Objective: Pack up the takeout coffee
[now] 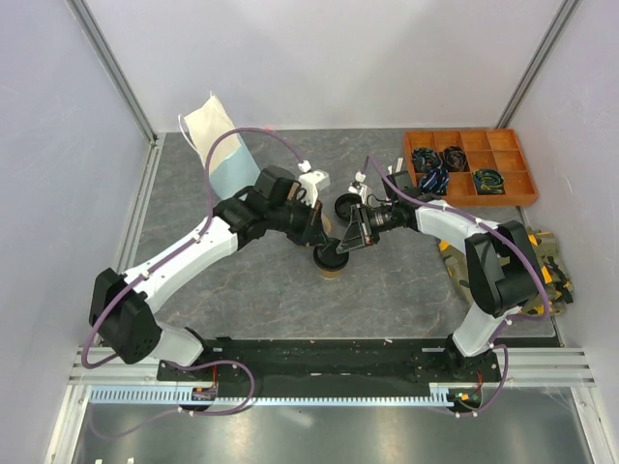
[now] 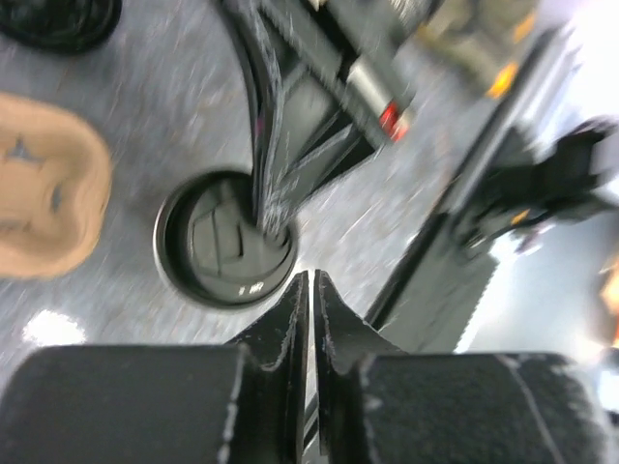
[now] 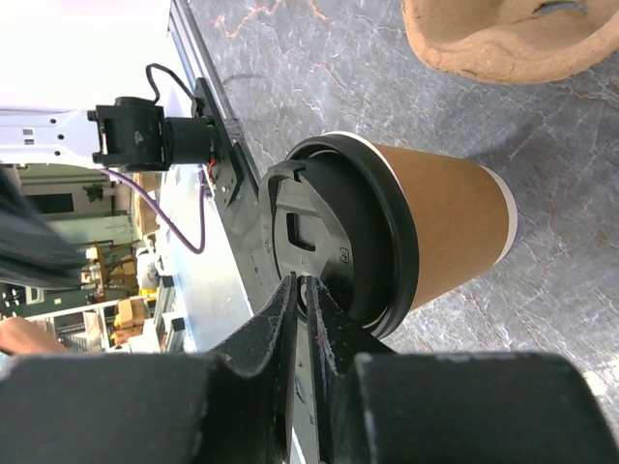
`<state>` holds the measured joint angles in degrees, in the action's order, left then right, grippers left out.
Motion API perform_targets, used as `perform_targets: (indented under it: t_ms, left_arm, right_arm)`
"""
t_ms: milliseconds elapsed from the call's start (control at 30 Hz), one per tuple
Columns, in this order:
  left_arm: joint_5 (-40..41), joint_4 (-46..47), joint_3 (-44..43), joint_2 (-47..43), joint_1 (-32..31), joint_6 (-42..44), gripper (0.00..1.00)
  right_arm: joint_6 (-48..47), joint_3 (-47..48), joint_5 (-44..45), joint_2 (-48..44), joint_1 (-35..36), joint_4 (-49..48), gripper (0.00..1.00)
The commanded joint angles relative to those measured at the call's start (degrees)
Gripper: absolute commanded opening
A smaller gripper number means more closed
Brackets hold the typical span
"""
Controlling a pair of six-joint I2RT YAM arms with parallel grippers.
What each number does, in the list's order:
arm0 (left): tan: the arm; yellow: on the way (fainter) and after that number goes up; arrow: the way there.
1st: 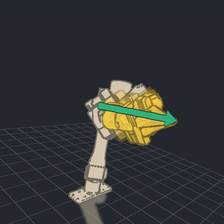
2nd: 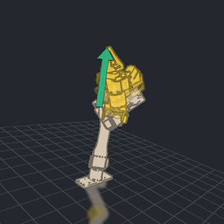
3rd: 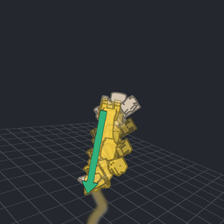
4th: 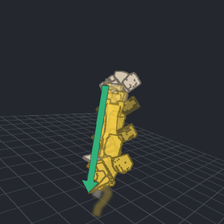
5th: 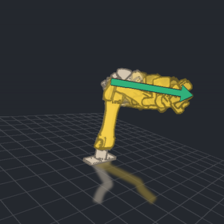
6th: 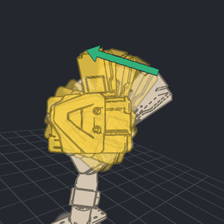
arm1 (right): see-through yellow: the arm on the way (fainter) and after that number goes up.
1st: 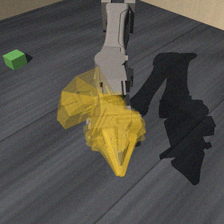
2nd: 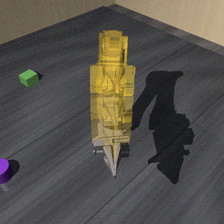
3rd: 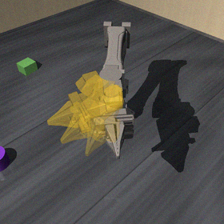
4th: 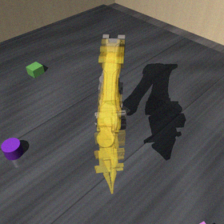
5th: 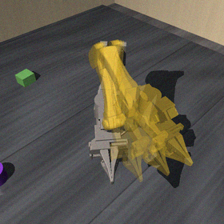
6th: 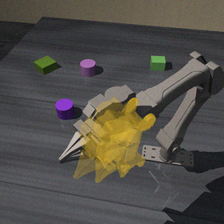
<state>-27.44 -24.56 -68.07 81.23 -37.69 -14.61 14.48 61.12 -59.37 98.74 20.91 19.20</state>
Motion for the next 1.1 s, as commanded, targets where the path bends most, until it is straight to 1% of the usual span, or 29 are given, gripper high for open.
perform_targets:
  t_ms: [0, 167, 267, 467, 633, 767, 867, 900, 967, 1067]
  left_arm:
    - [12.04, -13.66, -4.34, 2.0, -3.26, 11.7, 0.15]
    - [17.68, -13.94, -4.7, 1.74, -7.38, 16.18, 0.16]
    - [20.23, -13.76, -6.36, 2.44, -8.97, 16.98, 0.15]
    - [23.75, -12.27, -7.17, 2.09, -10.3, 17.86, 0.15]
    - [23.66, -6.66, -2.6, 0.95, -10.65, 16.46, 0.15]
    - [21.3, -2.26, 1.53, 1.65, -10.74, 15.49, 0.16]
    - [19.88, -0.67, 3.38, 4.8, -10.65, 15.14, 0.17]
    - [19.97, -0.58, 3.73, 5.94, -10.56, 13.66, 0.19]
    - [19.79, -0.67, 4.79, 7.53, -10.65, 13.64, 0.21]
    - [19.09, -1.02, 5.76, 7.72, -10.56, 13.82, 0.22]
  right_arm:
    - [-3.76, 0.66, 9.8, 1.19, 0.71, 2.16, 0.15]
    - [-4.37, 1.1, 11.21, 1.28, 0.98, 3.03, 0.14]
    - [-4.28, 1.28, 11.82, 1.19, 0.98, 3.12, 0.13]
    - [-4.11, 1.46, 12.53, 1.11, 1.24, 3.39, 0.13]
    - [-3.85, 1.81, 12.79, 1.46, 1.33, 3.39, 0.11]
    - [-4.11, 1.37, 13.23, 1.72, 1.42, 3.39, 0.1]
    - [-4.28, 1.02, 13.67, 1.81, 1.51, 3.39, 0.1]
    - [-4.28, 0.93, 13.85, 1.81, 1.42, 3.47, 0.1]
    - [-4.37, 0.84, 14.11, 1.98, 1.42, 3.39, 0.1]
    - [-4.55, 0.49, 14.73, 2.16, 1.42, 3.47, 0.09]
